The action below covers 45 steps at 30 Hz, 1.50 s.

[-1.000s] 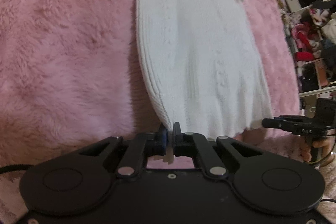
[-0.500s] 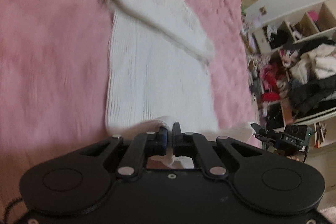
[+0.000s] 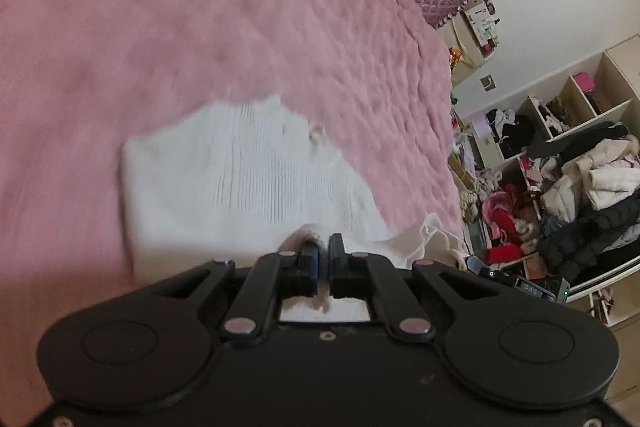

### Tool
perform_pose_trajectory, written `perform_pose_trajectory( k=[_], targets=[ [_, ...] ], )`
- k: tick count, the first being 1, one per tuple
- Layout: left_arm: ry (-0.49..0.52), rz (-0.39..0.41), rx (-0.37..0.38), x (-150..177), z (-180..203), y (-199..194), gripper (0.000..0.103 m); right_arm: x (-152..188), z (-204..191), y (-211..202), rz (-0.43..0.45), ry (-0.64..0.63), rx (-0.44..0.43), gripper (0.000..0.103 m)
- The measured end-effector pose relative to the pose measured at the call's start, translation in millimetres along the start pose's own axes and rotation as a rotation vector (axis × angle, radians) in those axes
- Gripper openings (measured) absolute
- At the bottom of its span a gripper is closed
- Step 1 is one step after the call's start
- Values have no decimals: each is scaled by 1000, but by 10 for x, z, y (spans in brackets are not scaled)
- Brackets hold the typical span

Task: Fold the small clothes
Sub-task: 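Grasp the sweater hem with both tools and lift it, then fold the hem up over the body and open both tools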

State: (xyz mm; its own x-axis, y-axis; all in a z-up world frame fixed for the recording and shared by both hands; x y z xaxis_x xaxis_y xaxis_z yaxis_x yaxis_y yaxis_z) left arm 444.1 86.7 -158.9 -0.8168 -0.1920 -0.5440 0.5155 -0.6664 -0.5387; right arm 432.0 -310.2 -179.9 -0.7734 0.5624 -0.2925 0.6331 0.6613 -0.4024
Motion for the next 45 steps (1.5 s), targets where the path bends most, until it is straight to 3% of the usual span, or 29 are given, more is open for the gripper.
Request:
perform_pose_trajectory(
  k=[6, 10, 18, 28, 36, 40, 43, 45],
  targets=[
    [10, 0, -43, -602, -265, 399, 2, -507, 39, 518, 9, -1, 25, 8],
    [2, -12, -69, -789, -499, 603, 2, -677, 117, 749, 9, -13, 52, 8],
    [-15, -27, -110, -924, -847, 993, 2, -869, 411, 1075, 20, -4, 133, 8],
    [-49, -51, -182, -809, -1148, 1310, 2, -952, 838, 1314, 24, 60, 210, 8],
    [-53, -55, -209, -750, -1257, 1433, 4, -935, 998, 1354, 30, 104, 220, 10],
    [-35, -43, -213, -793, -1194, 1356, 5, -958, 919, 1294, 60, 83, 228, 27],
    [10, -16, -236, -845, -1100, 1208, 9, -1018, 772, 1142, 120, 26, 248, 53],
    [47, 44, -291, -931, -1067, 1020, 11, -1030, 626, 1046, 157, -66, 284, 55]
  ],
)
Point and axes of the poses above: each gripper's, at about its wrist camera, not at the fingertips, and y roughly the way its jaws point, z to its right, x to its underside, the point moved 10 cm from there along y, roughly the way its jaws point, and after that the axes turned 13 degrees about y, right-handed, at the moved point
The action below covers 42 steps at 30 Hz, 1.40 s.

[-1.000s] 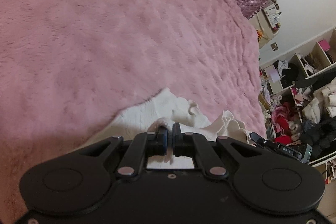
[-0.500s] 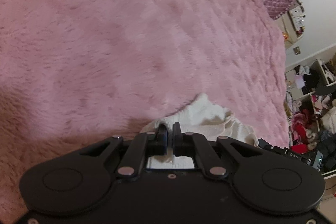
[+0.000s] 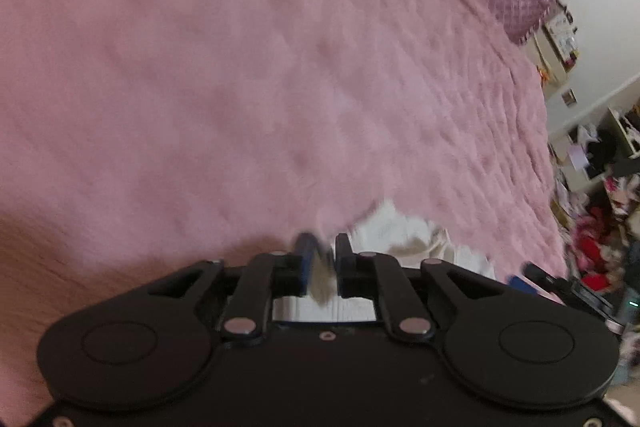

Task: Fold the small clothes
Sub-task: 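Fold the hem up over the body and open both tools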

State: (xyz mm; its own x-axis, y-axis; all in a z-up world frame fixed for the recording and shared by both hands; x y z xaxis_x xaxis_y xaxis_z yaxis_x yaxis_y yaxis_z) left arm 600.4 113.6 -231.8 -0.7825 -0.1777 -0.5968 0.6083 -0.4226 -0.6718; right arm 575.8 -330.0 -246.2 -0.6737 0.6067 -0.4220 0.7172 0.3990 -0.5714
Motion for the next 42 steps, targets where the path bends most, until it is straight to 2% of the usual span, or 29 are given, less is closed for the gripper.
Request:
perform_pose_trajectory(
  k=[2, 5, 7, 9, 11, 16, 19, 21, 23, 24, 27, 30, 32, 33, 34, 37, 40, 42],
  targets=[
    [4, 65, -20, -90, -7, -198, 11, 53, -177, -85, 2, -107, -4, 55],
    [28, 110, 57, -104, 203, -341, 12, 246, -482, -95, -2, -303, 9, 55],
    [85, 94, 74, -42, 409, -291, 13, 444, -687, -19, -28, -429, 13, 55],
    [124, 55, 95, 61, 620, -139, 14, 606, -838, 95, -55, -515, 24, 42],
    [139, 9, 119, 186, 804, 69, 14, 713, -935, 252, -80, -558, 46, 36],
    [185, -35, 62, 395, 963, 485, 14, 907, -959, 585, -139, -591, 89, 32],
    [196, -47, -20, 423, 827, 625, 14, 923, -778, 700, -134, -625, 183, 32],
    [198, -66, -86, 451, 667, 690, 13, 828, -587, 715, -115, -605, 242, 31],
    [170, -74, -83, 487, 492, 712, 13, 711, -404, 707, -93, -541, 279, 30],
    [148, -73, -76, 498, 418, 718, 9, 653, -335, 688, -84, -507, 277, 28],
    [95, -68, -55, 515, 275, 713, 6, 561, -222, 665, -88, -413, 231, 28],
    [86, -66, -60, 516, 261, 709, 6, 557, -266, 603, -74, -406, 221, 29],
    [92, -57, -64, 506, 317, 621, 5, 571, -364, 483, -47, -398, 181, 30],
    [101, -45, -58, 500, 369, 545, 10, 583, -425, 396, -30, -407, 171, 30],
    [123, -29, -56, 502, 417, 455, 14, 579, -447, 316, -9, -427, 181, 30],
    [196, 11, -38, 546, 615, 296, 19, 507, -392, 149, 62, -510, 254, 30],
    [225, 4, -38, 615, 699, 335, 19, 458, -238, 246, 28, -504, 306, 30],
    [223, 2, -72, 621, 658, 405, 19, 441, -158, 324, 20, -489, 322, 30]
  ],
)
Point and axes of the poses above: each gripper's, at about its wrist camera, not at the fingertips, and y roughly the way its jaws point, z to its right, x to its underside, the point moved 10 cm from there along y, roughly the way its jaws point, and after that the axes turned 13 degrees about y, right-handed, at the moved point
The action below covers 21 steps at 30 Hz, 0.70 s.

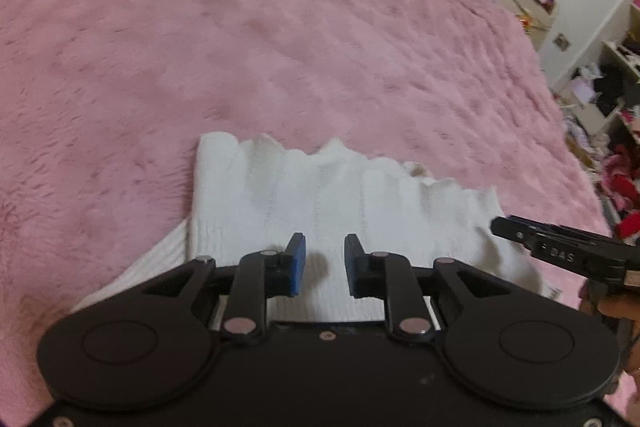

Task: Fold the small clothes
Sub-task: 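Fold the hem up over the body and open both tools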

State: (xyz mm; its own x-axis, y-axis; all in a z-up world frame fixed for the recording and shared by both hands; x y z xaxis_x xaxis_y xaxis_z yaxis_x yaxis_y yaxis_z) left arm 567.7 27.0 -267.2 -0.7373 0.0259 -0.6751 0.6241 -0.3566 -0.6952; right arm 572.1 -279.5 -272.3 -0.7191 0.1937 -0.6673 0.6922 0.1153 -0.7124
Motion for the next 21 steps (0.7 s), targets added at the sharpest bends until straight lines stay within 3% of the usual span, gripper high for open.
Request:
perform_pose_trajectory(
  k=[2, 4, 5, 6, 12, 17, 18, 21],
  targets=[
    [-7, -18, -36, 24, -46, 79, 19, 16, 31, 71, -11, 10, 6, 29],
    [-8, -30, -60, 46, -139, 126, 20, 27, 36, 120, -18, 16, 13, 18],
    [-11, -34, -61, 61, -173, 130, 21, 24, 46, 119, -13, 23, 19, 5],
    [-15, -36, -59, 72, -200, 134, 21, 35, 63, 126, -17, 29, 20, 1],
    [-25, -42, -78, 107, -321, 160, 12, 32, 241, 124, -4, 58, 44, 0],
    [-42, -33, -77, 81, -291, 84, 11, 24, 142, -15, 12, 33, 29, 1],
    [-35, -23, -77, 73, -257, 19, 12, 12, 95, -111, 25, 28, 11, 1],
    [16, 31, -115, 43, -125, -303, 35, 52, -64, -496, 60, -45, -31, 5]
  ],
)
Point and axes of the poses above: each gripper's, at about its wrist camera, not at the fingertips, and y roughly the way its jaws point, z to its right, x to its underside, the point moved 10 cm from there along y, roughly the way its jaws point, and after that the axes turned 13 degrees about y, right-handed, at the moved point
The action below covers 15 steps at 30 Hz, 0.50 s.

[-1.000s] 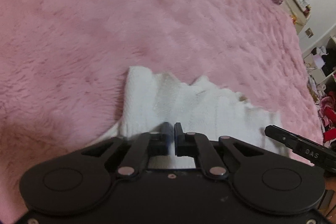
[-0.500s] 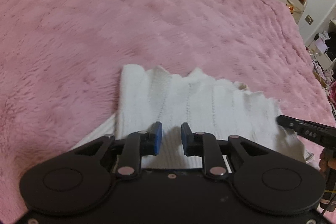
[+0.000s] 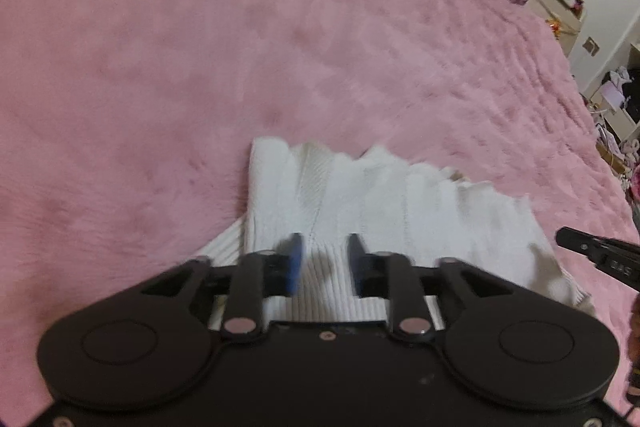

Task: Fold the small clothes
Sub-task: 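Fold the hem up over the body and open both tools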

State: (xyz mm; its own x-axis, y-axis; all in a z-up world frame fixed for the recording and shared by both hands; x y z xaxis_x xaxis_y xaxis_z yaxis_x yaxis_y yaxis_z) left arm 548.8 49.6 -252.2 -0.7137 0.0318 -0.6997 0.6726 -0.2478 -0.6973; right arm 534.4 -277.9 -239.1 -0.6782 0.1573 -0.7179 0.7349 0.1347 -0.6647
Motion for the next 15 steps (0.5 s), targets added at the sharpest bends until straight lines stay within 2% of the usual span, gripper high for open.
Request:
perform_pose_trajectory(
  k=[1, 3, 5, 9, 15],
  targets=[
    [16, 26, -12, 7, 39, -148, 40, 44, -59, -169, 11, -20, -26, 10],
    [28, 53, -9, 70, 106, -389, 42, 160, -116, -462, 33, -45, -59, 36],
    [26, 71, 10, 206, 174, -650, 45, 333, -136, -729, 29, -62, -91, 46],
    [30, 75, 0, 587, 193, -1057, 48, 708, -25, -1051, -22, -52, -107, 52],
    [63, -13, 8, 1106, 235, -1233, 48, 1149, 133, -1212, -105, -19, -103, 52]
  ],
)
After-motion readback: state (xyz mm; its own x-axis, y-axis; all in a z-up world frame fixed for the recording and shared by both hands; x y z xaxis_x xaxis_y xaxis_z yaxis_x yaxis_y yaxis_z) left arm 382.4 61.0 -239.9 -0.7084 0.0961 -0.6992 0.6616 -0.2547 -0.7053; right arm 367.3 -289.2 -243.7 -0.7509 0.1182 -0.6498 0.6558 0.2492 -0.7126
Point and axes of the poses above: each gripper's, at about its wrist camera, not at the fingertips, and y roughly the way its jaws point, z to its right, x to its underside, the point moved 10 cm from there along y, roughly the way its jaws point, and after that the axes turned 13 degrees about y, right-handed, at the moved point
